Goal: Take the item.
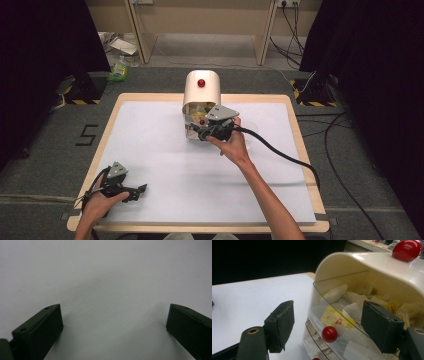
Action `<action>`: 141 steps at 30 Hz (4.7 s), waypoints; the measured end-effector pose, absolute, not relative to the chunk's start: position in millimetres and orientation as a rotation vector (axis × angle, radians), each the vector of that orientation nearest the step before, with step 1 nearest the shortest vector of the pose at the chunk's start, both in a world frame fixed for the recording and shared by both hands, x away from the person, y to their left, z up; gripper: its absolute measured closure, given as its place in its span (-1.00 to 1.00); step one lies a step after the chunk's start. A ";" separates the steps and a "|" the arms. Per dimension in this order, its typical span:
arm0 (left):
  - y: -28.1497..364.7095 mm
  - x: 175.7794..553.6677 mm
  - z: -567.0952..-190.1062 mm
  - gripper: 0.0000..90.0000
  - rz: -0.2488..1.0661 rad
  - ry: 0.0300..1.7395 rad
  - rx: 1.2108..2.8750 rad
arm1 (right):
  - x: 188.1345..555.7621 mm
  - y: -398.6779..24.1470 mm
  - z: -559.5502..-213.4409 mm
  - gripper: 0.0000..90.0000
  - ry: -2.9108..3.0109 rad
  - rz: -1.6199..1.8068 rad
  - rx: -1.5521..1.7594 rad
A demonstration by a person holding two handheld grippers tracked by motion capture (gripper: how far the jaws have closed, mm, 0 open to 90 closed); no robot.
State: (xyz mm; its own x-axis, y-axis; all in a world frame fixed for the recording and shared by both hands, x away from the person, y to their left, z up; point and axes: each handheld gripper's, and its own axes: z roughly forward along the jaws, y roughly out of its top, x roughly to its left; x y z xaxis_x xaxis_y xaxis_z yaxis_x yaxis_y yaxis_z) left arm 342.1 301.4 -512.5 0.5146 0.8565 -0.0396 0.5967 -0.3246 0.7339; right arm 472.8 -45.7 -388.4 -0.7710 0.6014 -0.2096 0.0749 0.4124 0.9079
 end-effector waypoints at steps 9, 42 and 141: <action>301.4 342.2 -512.5 -1.00 0.468 1.181 2.047 | 469.1 -47.0 -390.2 -0.42 2.190 1.329 0.545; 301.3 342.0 -512.4 -1.00 0.469 1.182 2.048 | 420.5 -60.8 -394.9 -0.32 2.246 1.395 0.495; 301.6 342.0 -512.3 -1.00 0.467 1.182 2.048 | 458.3 -11.3 -377.3 0.30 2.171 1.109 0.764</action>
